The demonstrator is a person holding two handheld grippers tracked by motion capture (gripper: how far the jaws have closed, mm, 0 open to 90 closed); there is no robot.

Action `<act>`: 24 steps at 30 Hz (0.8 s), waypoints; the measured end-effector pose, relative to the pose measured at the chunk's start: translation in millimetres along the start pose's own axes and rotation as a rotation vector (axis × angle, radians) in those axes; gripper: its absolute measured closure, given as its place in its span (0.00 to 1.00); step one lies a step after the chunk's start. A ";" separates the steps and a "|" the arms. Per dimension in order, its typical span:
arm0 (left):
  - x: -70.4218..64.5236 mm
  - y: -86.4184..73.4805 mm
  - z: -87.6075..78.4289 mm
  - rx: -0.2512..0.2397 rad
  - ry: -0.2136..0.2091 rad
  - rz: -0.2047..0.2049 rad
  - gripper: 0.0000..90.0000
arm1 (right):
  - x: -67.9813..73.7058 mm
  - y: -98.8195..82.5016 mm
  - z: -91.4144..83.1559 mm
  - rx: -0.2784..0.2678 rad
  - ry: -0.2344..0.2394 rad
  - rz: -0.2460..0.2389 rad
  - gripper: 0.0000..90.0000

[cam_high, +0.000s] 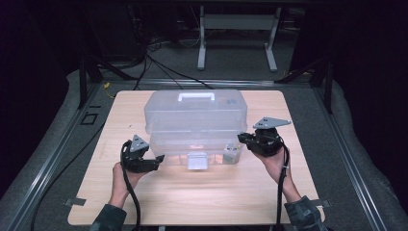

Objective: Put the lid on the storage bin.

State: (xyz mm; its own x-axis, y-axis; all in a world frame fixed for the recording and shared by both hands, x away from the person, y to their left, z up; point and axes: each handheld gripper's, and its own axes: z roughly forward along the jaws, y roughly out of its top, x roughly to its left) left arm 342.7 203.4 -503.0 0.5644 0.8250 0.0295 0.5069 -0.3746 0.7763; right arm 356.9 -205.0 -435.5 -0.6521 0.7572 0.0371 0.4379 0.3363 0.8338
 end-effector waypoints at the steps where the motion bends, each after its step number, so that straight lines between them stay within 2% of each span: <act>1: 0.2 -0.1 0.1 0.002 -0.002 0.000 0.31 | 0.5 -0.4 -0.1 0.004 -0.007 0.003 0.91; 14: 0.0 -0.7 1.5 0.004 -0.015 0.000 0.30 | -1.1 -12.7 -0.1 0.035 -0.006 0.005 0.90; 24: -0.3 -1.0 1.6 0.003 -0.020 -0.006 0.30 | -0.2 -25.8 11.0 0.099 -0.009 0.003 0.89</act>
State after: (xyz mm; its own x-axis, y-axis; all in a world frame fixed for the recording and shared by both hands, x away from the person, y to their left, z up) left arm 343.0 202.8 -504.8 0.5748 0.8182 0.0123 0.5123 -0.3715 0.7743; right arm 352.6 -207.7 -463.2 -0.6453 0.7631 0.0343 0.4991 0.3872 0.7753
